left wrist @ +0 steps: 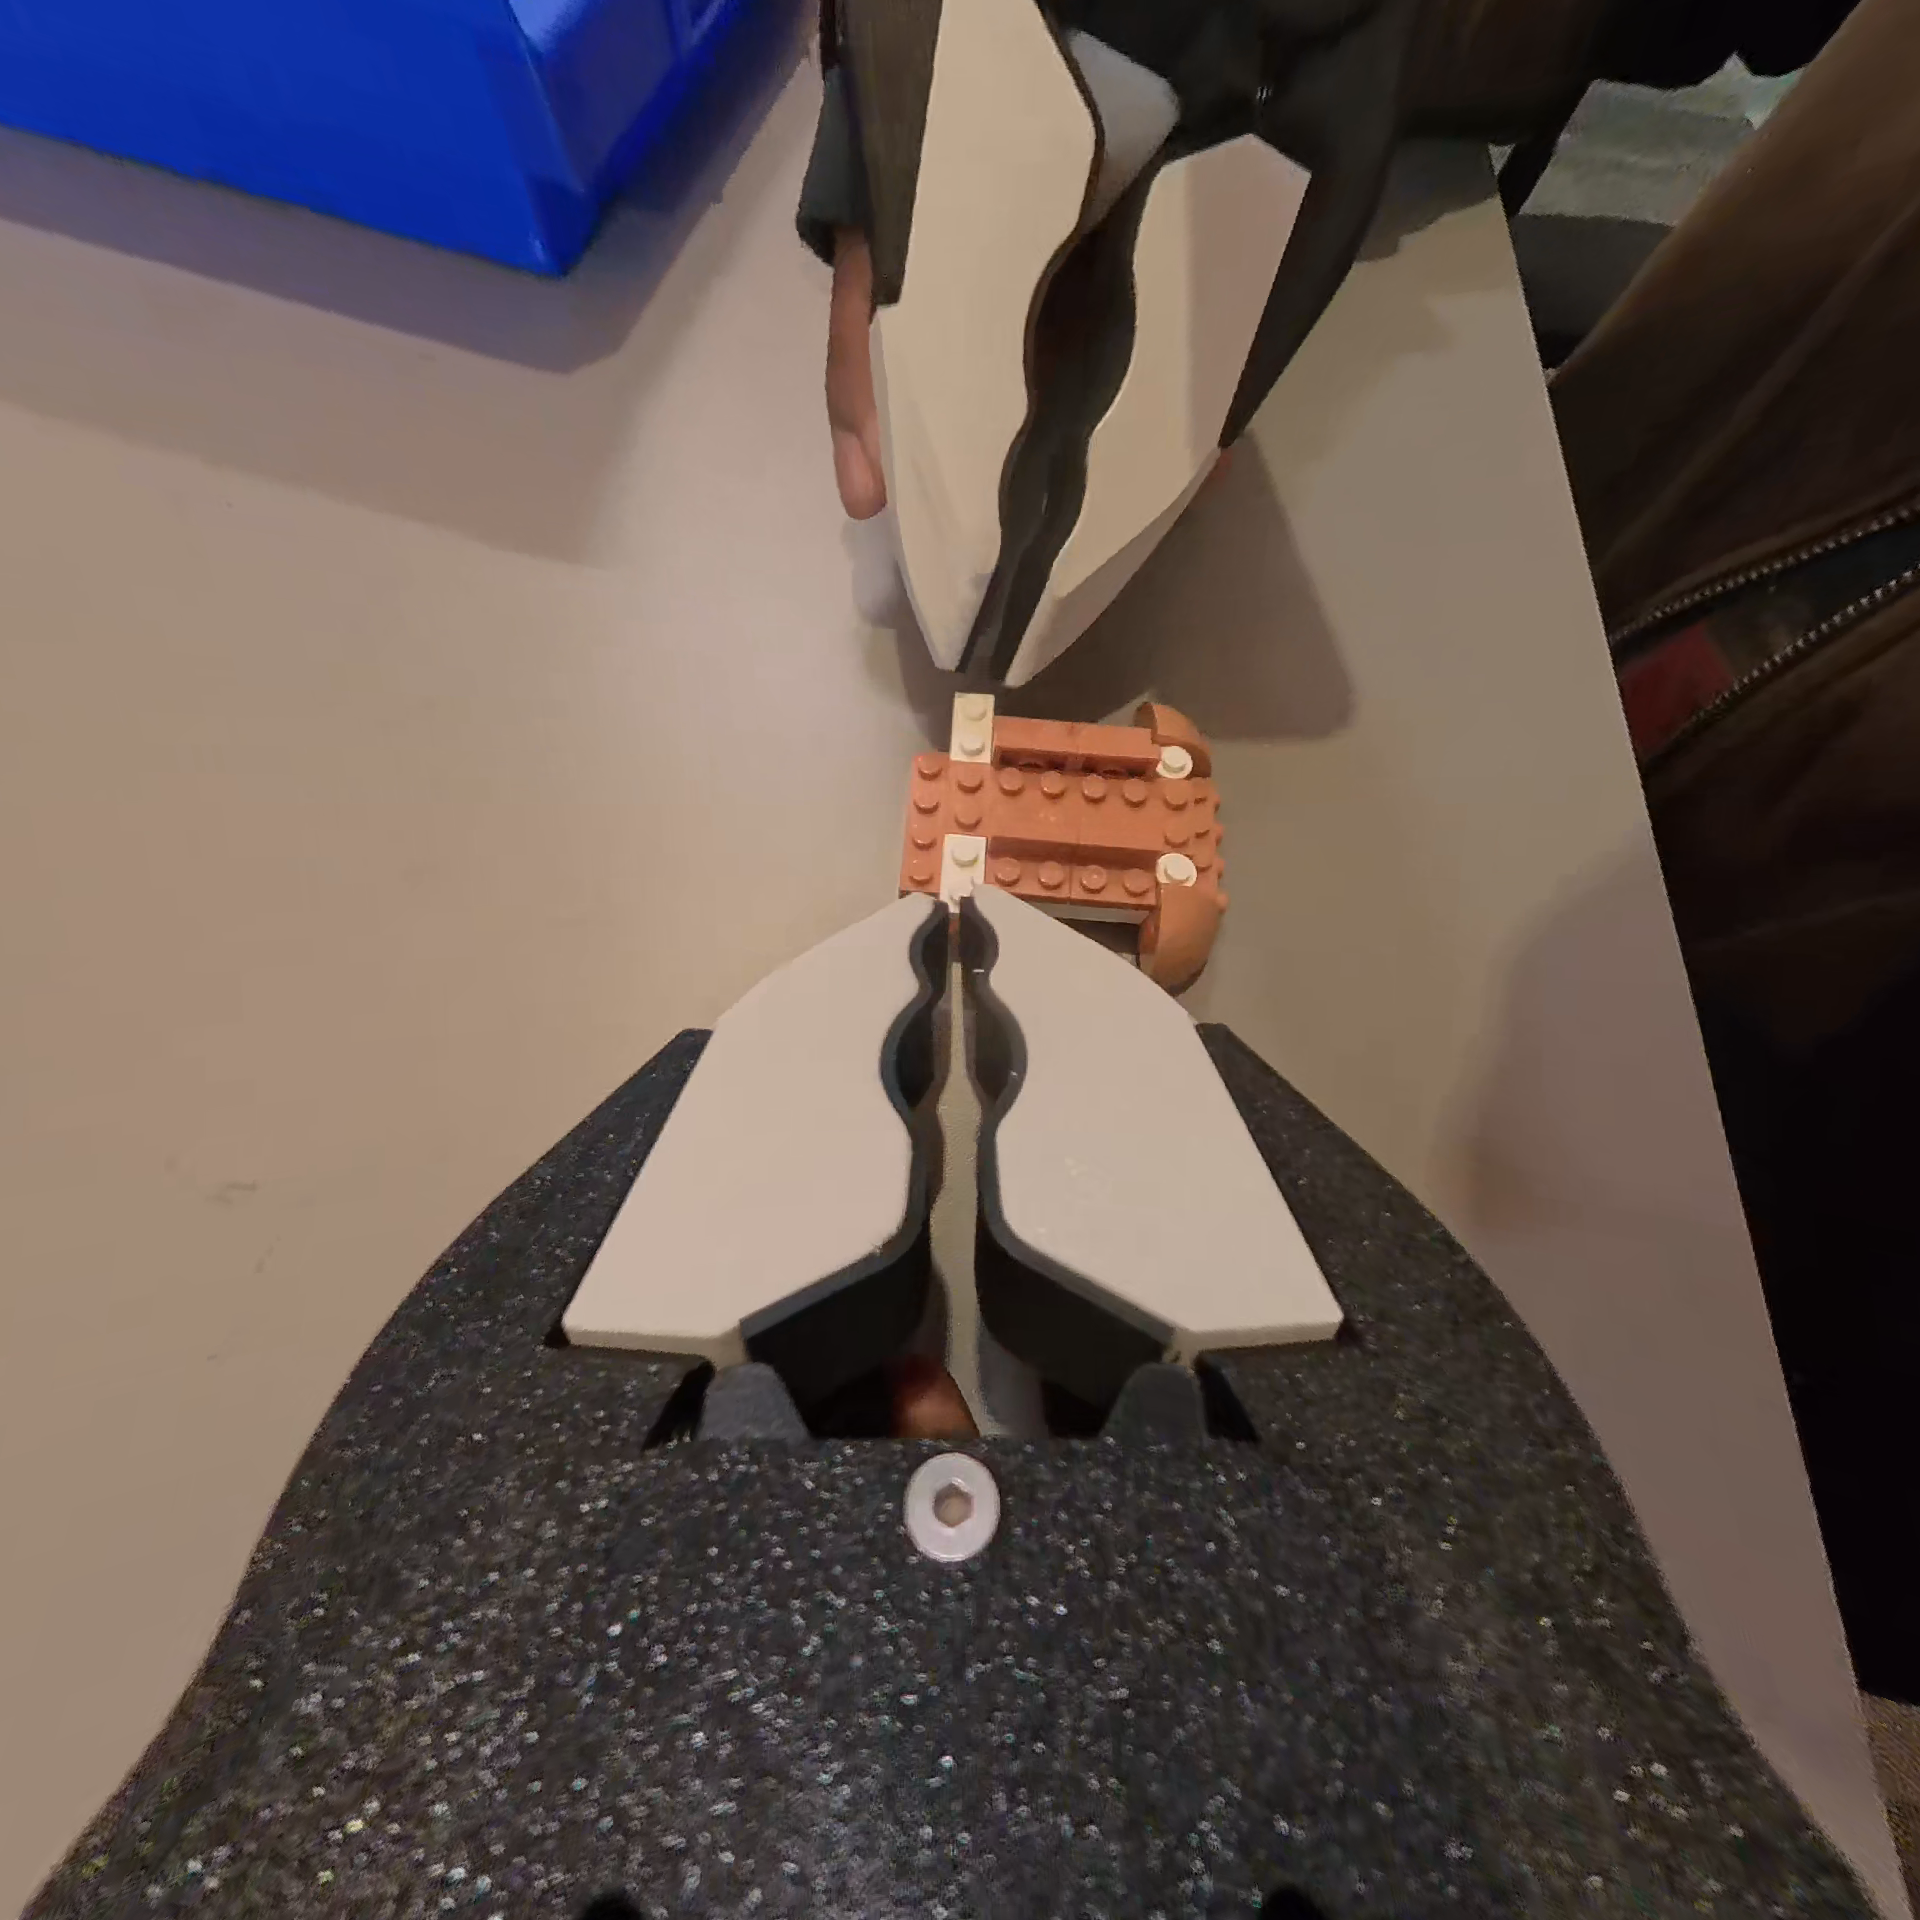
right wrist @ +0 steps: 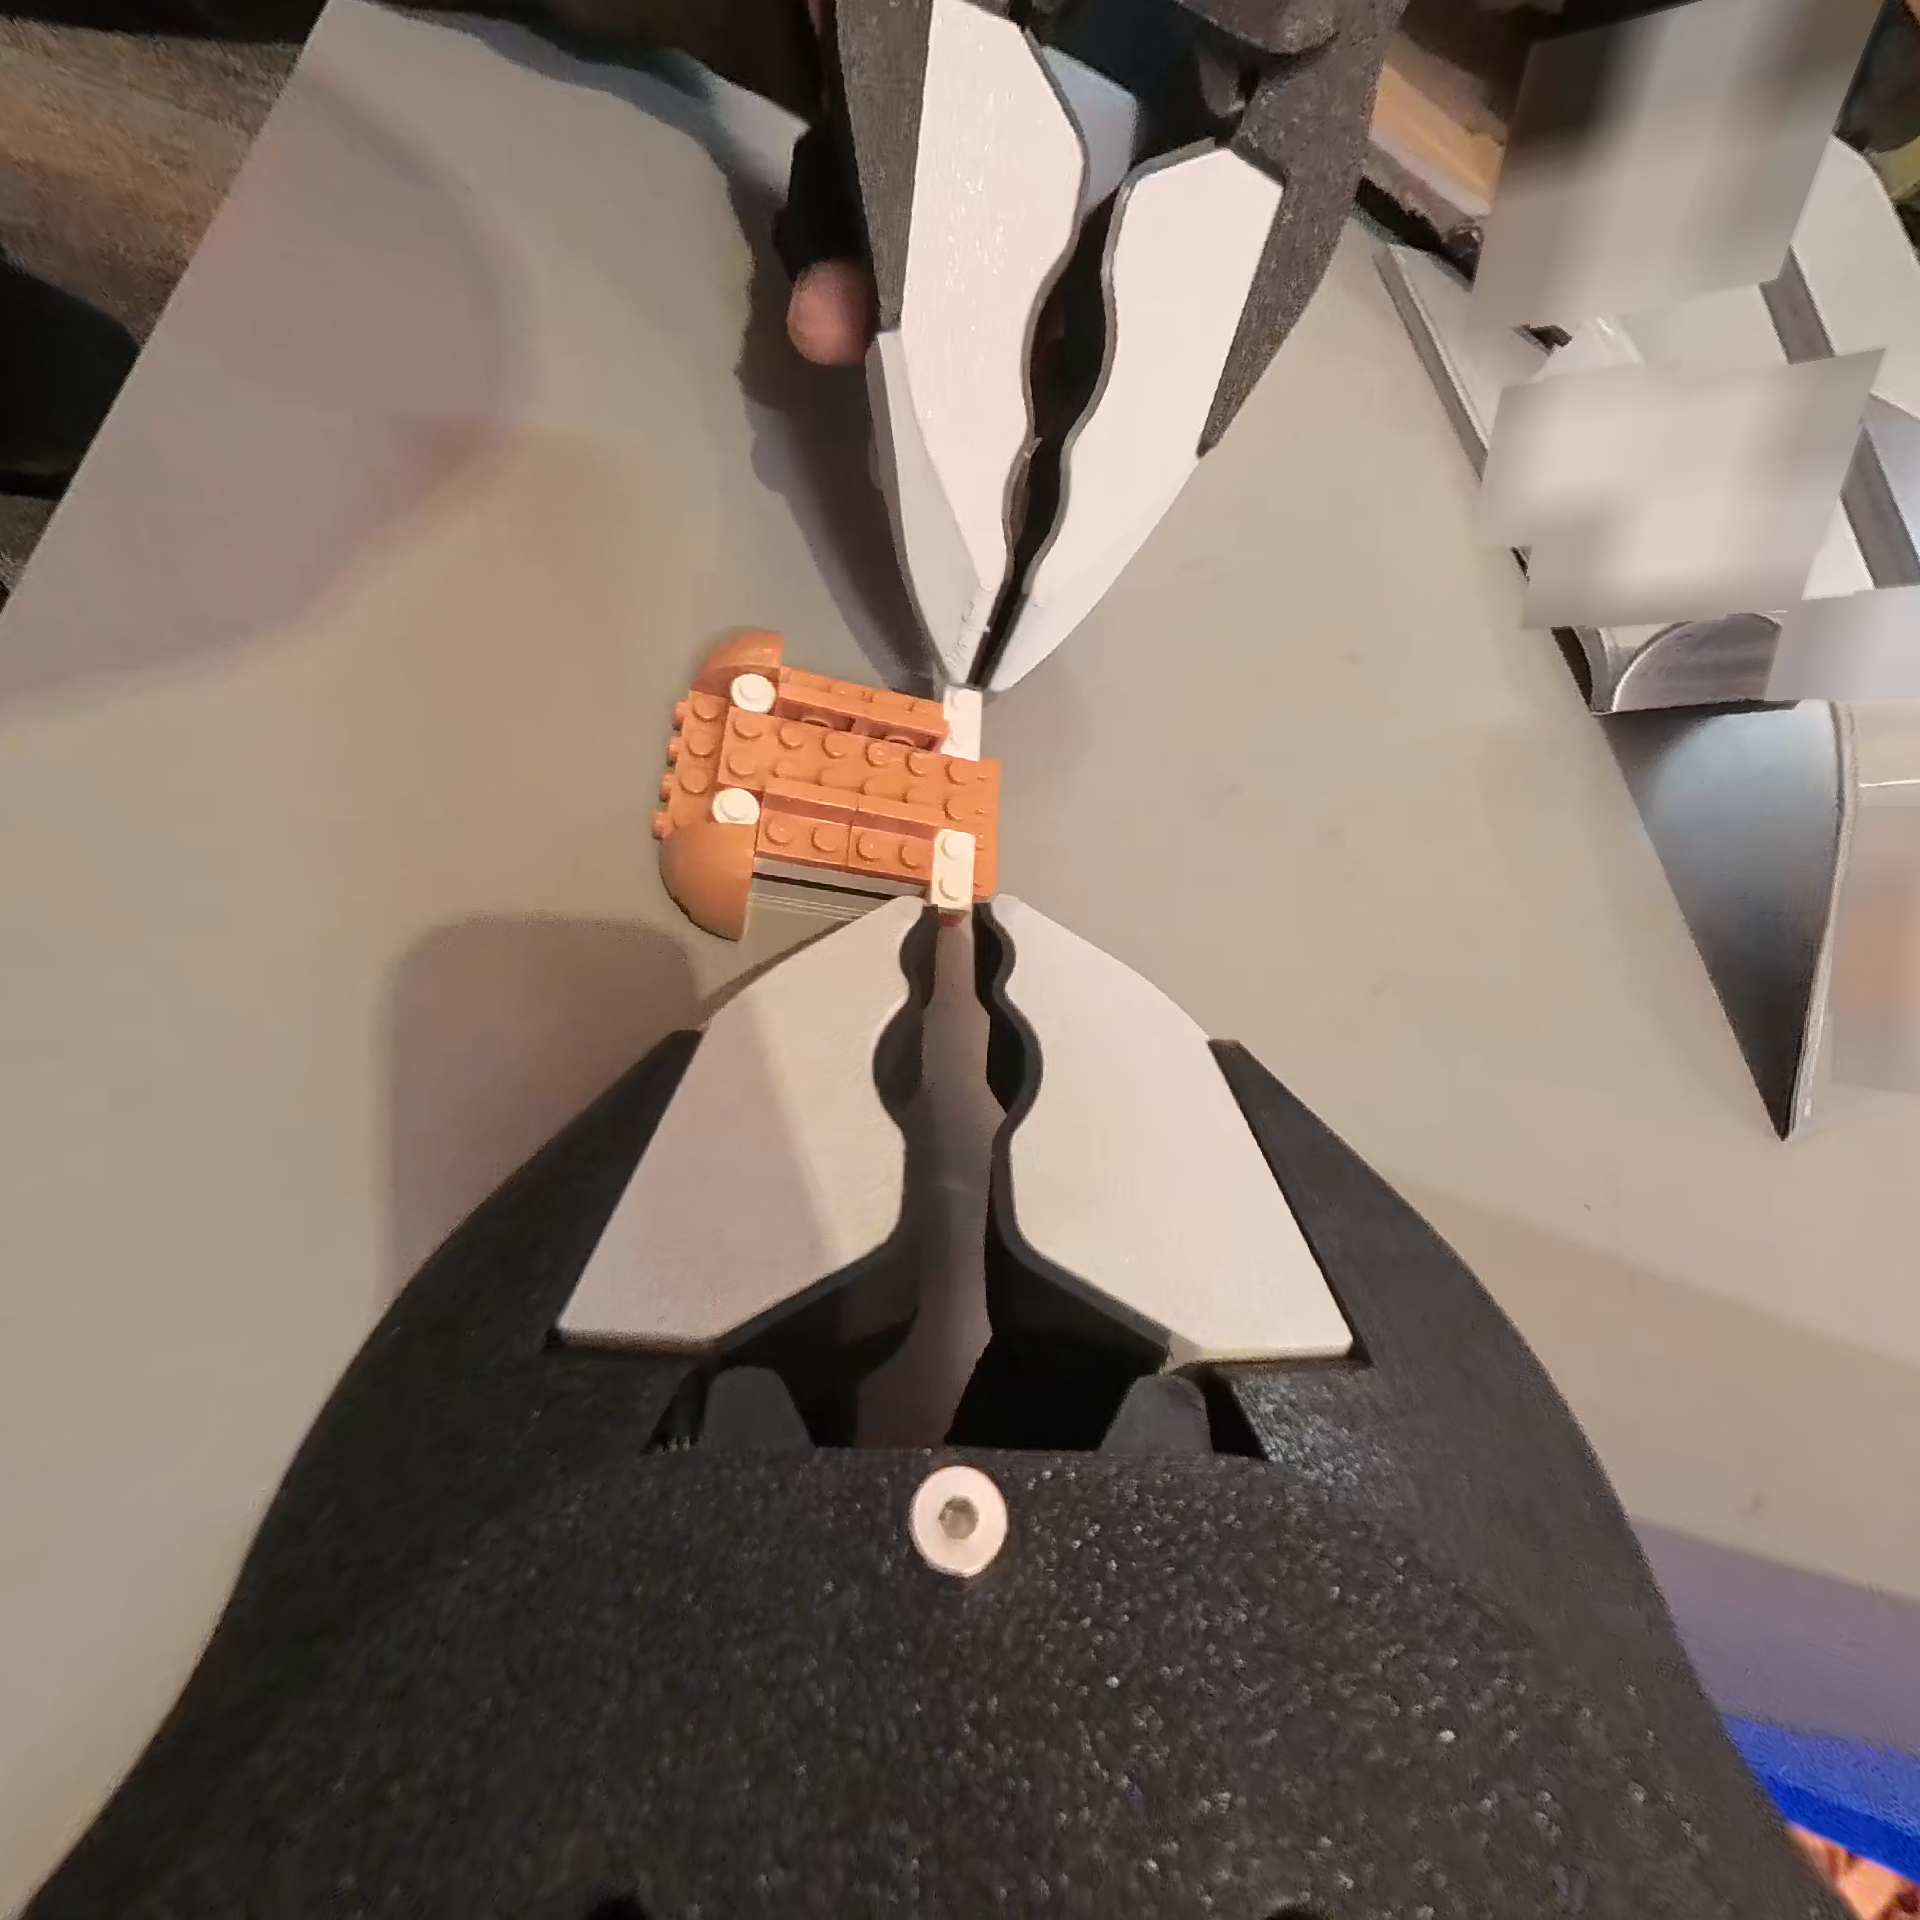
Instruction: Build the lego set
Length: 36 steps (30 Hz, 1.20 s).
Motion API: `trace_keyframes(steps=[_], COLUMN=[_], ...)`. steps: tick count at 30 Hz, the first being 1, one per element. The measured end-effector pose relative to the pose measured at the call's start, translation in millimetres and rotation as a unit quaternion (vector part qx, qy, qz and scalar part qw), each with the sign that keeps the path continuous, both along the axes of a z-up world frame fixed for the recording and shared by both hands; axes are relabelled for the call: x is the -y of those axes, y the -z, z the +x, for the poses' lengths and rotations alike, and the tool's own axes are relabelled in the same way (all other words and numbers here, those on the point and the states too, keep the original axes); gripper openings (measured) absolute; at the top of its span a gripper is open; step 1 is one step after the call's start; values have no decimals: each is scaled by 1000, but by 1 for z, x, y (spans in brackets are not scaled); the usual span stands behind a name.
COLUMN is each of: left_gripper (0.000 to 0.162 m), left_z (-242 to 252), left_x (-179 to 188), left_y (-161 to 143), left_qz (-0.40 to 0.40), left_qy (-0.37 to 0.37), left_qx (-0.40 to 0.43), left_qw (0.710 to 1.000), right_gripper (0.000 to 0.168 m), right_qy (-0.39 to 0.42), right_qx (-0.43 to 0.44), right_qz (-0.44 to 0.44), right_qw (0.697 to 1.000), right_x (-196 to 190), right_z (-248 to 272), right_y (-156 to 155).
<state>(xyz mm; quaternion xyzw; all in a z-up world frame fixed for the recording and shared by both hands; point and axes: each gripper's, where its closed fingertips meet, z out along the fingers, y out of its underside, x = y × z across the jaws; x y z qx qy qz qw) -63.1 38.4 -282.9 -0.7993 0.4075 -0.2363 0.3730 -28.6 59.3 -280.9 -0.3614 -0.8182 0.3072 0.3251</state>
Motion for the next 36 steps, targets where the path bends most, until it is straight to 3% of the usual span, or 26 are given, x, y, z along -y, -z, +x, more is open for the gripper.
trace_keyframes(steps=[6,10,15,19,22,28,33,36], left_gripper=[0,7,17,21,24,18,0,0], left_z=[2,-2,-33,-76,-99,-118,-124,-124], left_x=[0,-2,-26,-58,-61,-56,-54,-55], left_y=[1,-1,-12,-39,-59,-76,-80,-84], left_qz=[-1,6,63,180,239,273,276,281], left_qy=[3,-14,-100,-238,-314,-371,-384,-391], left_qx=[-5,-5,-3,12,38,90,110,107], left_qw=[1000,1000,993,954,918,883,874,870], right_gripper=[1,5,11,12,12,9,0,0], right_qy=[2,15,64,118,143,175,205,208], right_qx=[4,-7,-57,-129,-166,-201,-222,-224], right_qz=[10,14,8,58,62,50,14,-9], right_qw=[1000,1000,996,983,974,962,953,952], right_x=[-1,-8,-30,-54,-61,-72,-82,-81], right_z=[-1,1,2,1,2,7,12,15], right_y=[3,0,-12,-24,-32,-44,-55,-58])
